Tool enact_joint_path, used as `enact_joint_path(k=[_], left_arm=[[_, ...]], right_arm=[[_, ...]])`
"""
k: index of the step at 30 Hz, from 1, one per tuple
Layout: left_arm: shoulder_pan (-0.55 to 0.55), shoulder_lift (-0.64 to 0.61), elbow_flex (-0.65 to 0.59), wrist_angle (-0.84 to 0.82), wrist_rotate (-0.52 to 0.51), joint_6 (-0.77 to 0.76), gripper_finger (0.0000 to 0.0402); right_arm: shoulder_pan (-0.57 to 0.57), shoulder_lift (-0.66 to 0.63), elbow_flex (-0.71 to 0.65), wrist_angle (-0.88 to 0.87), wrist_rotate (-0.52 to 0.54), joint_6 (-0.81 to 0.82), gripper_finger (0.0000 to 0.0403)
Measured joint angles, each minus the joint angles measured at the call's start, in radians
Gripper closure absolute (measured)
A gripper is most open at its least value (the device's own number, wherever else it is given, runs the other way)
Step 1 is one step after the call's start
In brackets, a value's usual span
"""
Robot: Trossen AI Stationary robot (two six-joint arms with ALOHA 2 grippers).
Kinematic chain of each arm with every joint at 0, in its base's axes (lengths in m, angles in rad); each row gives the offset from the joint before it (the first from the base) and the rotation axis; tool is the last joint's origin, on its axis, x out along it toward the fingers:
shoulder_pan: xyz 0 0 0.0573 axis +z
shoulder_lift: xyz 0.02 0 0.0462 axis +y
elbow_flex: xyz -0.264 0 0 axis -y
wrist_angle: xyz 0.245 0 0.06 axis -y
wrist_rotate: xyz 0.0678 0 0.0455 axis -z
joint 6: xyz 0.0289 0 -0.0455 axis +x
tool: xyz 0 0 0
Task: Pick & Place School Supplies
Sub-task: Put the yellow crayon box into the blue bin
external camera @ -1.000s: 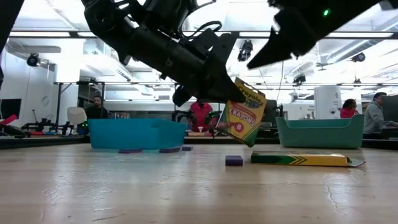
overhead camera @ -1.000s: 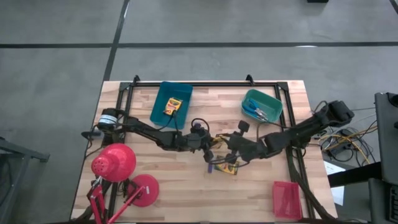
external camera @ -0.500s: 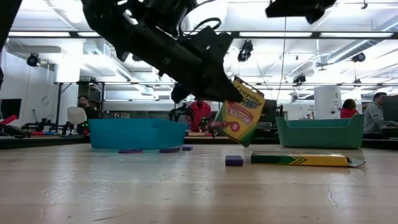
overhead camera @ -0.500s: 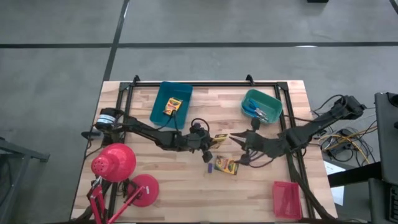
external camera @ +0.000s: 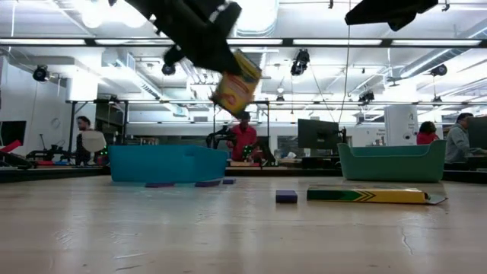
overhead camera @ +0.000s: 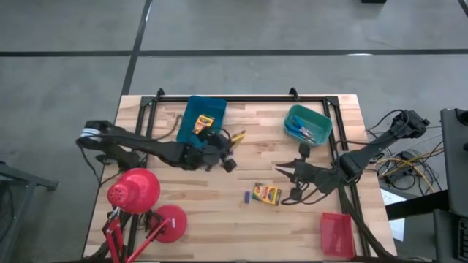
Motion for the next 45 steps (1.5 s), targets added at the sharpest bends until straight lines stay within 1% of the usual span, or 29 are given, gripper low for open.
enact_joint_path(k=[2,5,7,12,19,23,26,30,33,40,42,45], left_arm=[[0.001,-0.049,0.0,-0.041,-0.045,-0.002,0.036],[0.003,-0.114,0.0,-0.111,-0.143,-0.017,0.036],[0.011,-0.144,0.0,-0.17,-0.183,-0.044,0.036],[0.05,-0.177,0.0,-0.302,-0.187,-0.13,0.036],[0.142,-0.149,0.0,-0.454,-0.189,-0.252,0.036],[0.193,-0.119,-0.017,-0.462,-0.187,-0.31,0.036],[0.224,-0.104,-0.045,-0.443,-0.184,-0.317,0.036],[0.27,-0.105,-0.1,-0.417,-0.132,-0.315,0.036],[0.314,-0.109,-0.134,-0.398,-0.071,-0.266,0.036],[0.429,-0.109,-0.201,-0.234,0.182,-0.115,0.036],[0.449,-0.109,-0.214,-0.199,0.206,-0.117,0.0358],[0.466,-0.109,-0.221,-0.182,0.207,-0.121,0.0351]], right_arm=[[0.0,-0.002,0.0,-0.006,0.0,-0.002,0.0351],[0.0,-0.003,0.0,-0.016,0.001,-0.002,0.0351],[0.0,-0.003,0.0,-0.017,0.001,-0.002,0.0351],[0.0,-0.003,0.0,-0.016,0.001,-0.008,0.0351],[0.0,-0.003,0.0,-0.015,0.001,-0.029,0.0351],[0.0,-0.003,0.0,-0.015,0.001,-0.042,0.0351],[0.0,-0.003,0.0,-0.015,0.001,-0.047,0.0351],[0.0,-0.003,0.0,-0.015,0.001,-0.047,0.0351],[-0.001,-0.002,-0.001,-0.015,0.001,-0.047,0.0351],[-0.001,-0.002,-0.002,-0.015,0.002,-0.062,0.0351],[-0.002,-0.003,-0.002,-0.015,0.002,-0.068,0.0351],[-0.002,-0.002,-0.002,-0.015,0.002,-0.069,0.0351]])
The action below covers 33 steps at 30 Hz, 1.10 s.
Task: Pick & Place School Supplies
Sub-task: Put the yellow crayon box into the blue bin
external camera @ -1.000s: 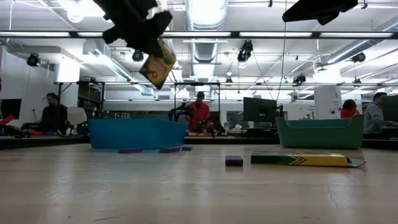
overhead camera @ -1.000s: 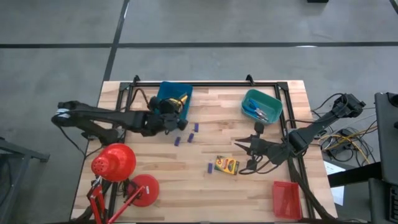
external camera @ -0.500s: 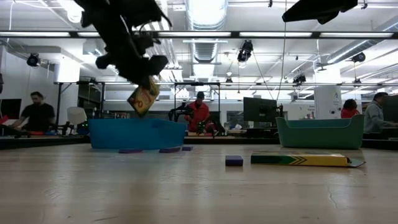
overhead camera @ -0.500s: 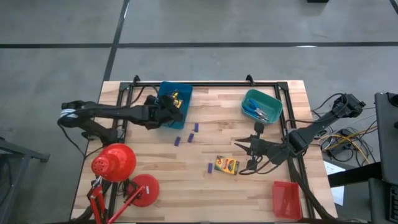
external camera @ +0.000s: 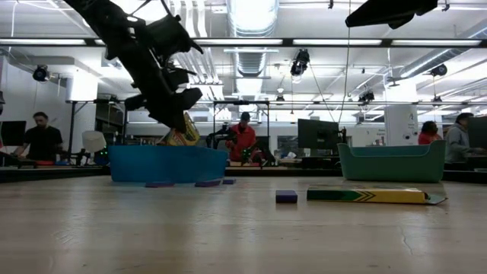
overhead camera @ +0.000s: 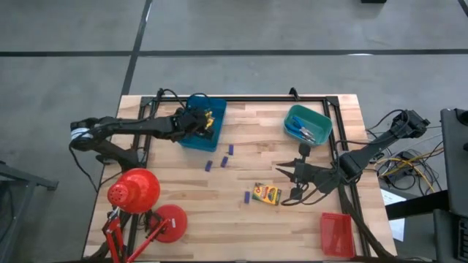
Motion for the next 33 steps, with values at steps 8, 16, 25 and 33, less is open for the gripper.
enact_joint_path(k=[8,16,25,33], left_arm=[[0.004,0.0,-0.004,0.0,0.056,0.007,0.0348],[0.006,0.0,-0.005,0.022,0.129,-0.001,0.0352],[0.005,0.0,-0.005,0.026,0.112,0.058,0.0338],[0.005,0.0,-0.005,0.026,0.11,0.078,0.0327]], right_arm=[[0.0,0.0,0.0,0.0,0.0,0.0,0.0351],[0.0,0.0,0.0,0.0,0.0,0.0,0.0351],[0.0,0.0,0.0,0.0,0.0,-0.001,0.0351],[0.0,0.0,0.0,0.0,0.0,-0.001,0.0351]])
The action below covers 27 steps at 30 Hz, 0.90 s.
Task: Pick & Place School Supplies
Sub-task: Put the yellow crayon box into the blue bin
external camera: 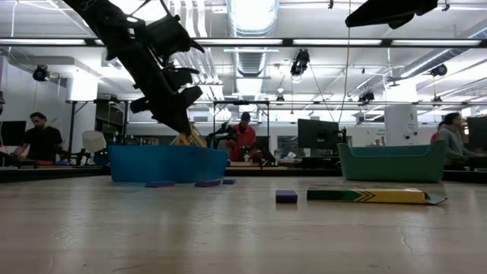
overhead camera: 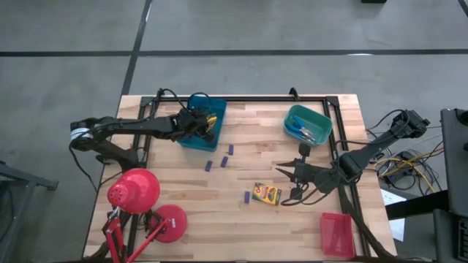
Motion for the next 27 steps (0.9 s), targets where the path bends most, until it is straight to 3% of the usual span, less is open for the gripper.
enact_joint_path(k=[19,23,27], left_arm=[[0.001,0.0,0.0,-0.001,-0.252,0.074,0.026],[0.0,0.0,0.001,0.001,-0.165,0.035,0.0261],[-0.001,0.0,0.002,0.043,0.043,0.044,0.0262]], right_arm=[[0.0,0.0,0.0,0.001,0.0,0.0,0.0351],[0.0,0.0,0.0,0.001,0.0,0.0,0.0351],[0.0,0.0,0.0,0.001,0.0,0.0,0.0351]])
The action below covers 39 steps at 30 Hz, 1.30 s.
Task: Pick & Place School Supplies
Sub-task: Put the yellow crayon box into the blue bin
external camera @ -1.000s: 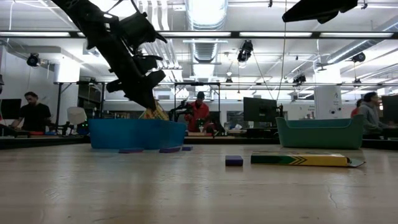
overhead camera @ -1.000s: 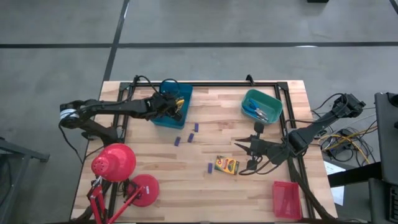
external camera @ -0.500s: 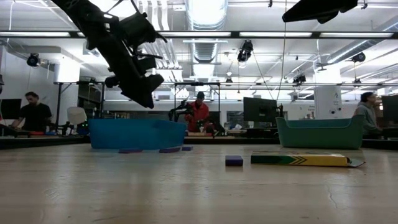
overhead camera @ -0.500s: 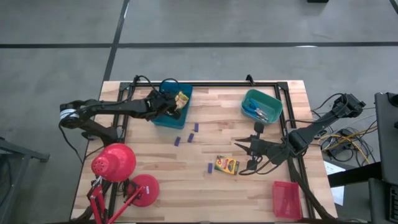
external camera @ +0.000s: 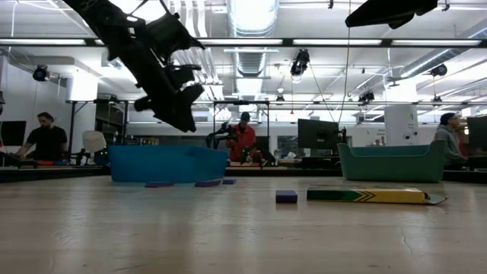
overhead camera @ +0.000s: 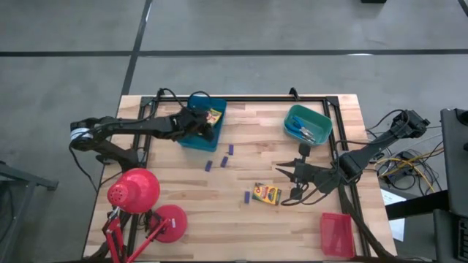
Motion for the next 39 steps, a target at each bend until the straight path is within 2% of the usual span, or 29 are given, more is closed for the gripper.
enact_joint_path(k=[3,6,9,13,19,23,27,32,39], left_arm=[[-0.007,0.0,0.0,0.052,0.173,0.0,0.0261],[-0.039,0.0,-0.004,0.132,0.27,0.014,0.0262],[-0.104,0.0,-0.006,0.179,0.27,0.06,0.0262],[-0.219,0.0,-0.006,0.257,0.191,0.074,0.0262],[-0.381,0.006,-0.006,0.404,0.174,-0.063,0.0262],[-0.451,0.03,-0.007,0.445,0.173,-0.14,0.0262],[-0.48,0.077,-0.007,0.46,0.173,-0.198,0.0262],[-0.483,0.197,-0.007,0.563,0.183,-0.315,0.0262],[-0.463,0.371,0.035,0.678,0.319,-0.407,0.0262]], right_arm=[[0.0,0.0,0.0,0.0,0.0,0.014,0.0351],[0.0,0.0,-0.004,0.0,0.0,0.03,0.0351],[0.0,0.001,-0.013,-0.001,0.0,0.047,0.0351],[0.0,0.001,-0.03,-0.001,-0.001,0.087,0.0351],[0.0,0.001,-0.075,0.0,-0.003,0.209,0.0351],[0.0,0.004,-0.124,0.002,-0.006,0.347,0.0351],[0.0,0.036,-0.181,0.029,-0.042,0.473,0.0351],[0.005,0.106,-0.261,0.201,-0.067,0.472,0.0351],[0.008,0.205,-0.286,0.255,-0.134,0.555,0.0351]])
